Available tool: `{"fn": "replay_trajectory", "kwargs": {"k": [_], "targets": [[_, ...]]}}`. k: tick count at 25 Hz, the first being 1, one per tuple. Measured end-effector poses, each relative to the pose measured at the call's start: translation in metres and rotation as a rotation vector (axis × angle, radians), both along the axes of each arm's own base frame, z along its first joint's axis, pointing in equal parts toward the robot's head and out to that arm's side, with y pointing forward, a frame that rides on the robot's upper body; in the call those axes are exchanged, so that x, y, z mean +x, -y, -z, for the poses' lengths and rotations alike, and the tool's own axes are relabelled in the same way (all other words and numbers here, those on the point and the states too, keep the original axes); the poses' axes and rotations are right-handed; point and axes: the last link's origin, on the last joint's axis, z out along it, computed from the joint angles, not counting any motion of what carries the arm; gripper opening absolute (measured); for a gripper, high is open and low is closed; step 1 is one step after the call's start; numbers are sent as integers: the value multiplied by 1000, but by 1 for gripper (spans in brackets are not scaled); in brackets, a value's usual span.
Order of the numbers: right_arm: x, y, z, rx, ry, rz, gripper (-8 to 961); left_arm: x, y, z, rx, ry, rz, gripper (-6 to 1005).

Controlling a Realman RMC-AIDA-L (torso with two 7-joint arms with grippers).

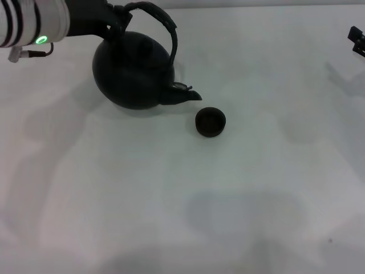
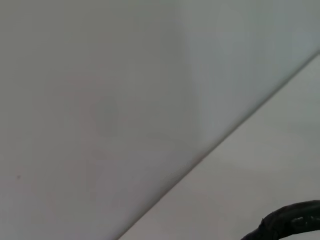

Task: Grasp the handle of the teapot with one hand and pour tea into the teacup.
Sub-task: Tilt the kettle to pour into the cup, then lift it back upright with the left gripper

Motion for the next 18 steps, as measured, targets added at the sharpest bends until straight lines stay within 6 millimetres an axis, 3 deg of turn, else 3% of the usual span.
{"fn": "replay_trajectory", "kwargs": {"k": [18], "targets": [[0,-1,0,2,1,3,868,19,0,13,5,-180,64,119]]}}
